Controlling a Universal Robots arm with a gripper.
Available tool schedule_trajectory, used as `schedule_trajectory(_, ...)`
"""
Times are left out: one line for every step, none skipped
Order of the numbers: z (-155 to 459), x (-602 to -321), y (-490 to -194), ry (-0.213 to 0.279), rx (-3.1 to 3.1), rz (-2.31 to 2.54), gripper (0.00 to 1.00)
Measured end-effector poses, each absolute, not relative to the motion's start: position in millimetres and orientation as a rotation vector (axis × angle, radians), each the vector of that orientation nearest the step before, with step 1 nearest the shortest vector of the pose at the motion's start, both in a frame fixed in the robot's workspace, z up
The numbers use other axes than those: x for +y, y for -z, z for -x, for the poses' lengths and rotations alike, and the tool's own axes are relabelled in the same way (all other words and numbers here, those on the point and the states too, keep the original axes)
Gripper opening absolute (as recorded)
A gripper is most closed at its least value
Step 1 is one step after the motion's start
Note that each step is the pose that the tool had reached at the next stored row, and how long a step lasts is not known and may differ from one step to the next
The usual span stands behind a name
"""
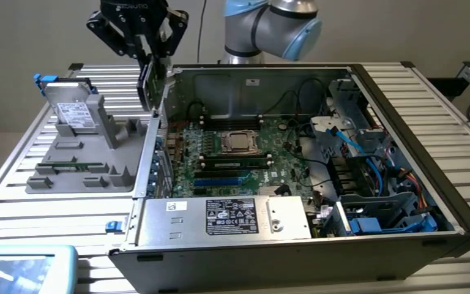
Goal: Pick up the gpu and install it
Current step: 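Pick up the gpu and move the gpu toward the slot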
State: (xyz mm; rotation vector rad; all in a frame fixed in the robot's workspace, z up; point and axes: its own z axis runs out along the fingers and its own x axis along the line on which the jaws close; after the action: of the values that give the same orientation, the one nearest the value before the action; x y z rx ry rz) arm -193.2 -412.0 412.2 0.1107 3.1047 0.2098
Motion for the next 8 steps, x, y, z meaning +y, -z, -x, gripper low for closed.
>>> schedule_trajectory(189.9,-412.5,-412.2,-0.21,3.108,-0.111,0.29)
schedule_trajectory(186.8,-413.0,-412.2,-0.21,3.111,-0.111,0.29)
schedule_trajectory(183.6,-413.5,-412.2,-0.21,3.115,-0.112,0.29)
schedule_trajectory(180.3,-414.0,-412.2,-0.21,3.118,-0.113,0.29)
schedule_trajectory(176.9,-414.6,-412.2,-0.21,3.121,-0.113,0.29)
schedule_trajectory(173.2,-415.3,-412.3,-0.21,3.123,-0.113,0.29)
schedule_trajectory(169.0,-416.0,-412.3,-0.21,3.126,-0.114,0.29)
schedule_trajectory(165.0,-416.7,-412.3,-0.21,3.127,-0.114,0.29)
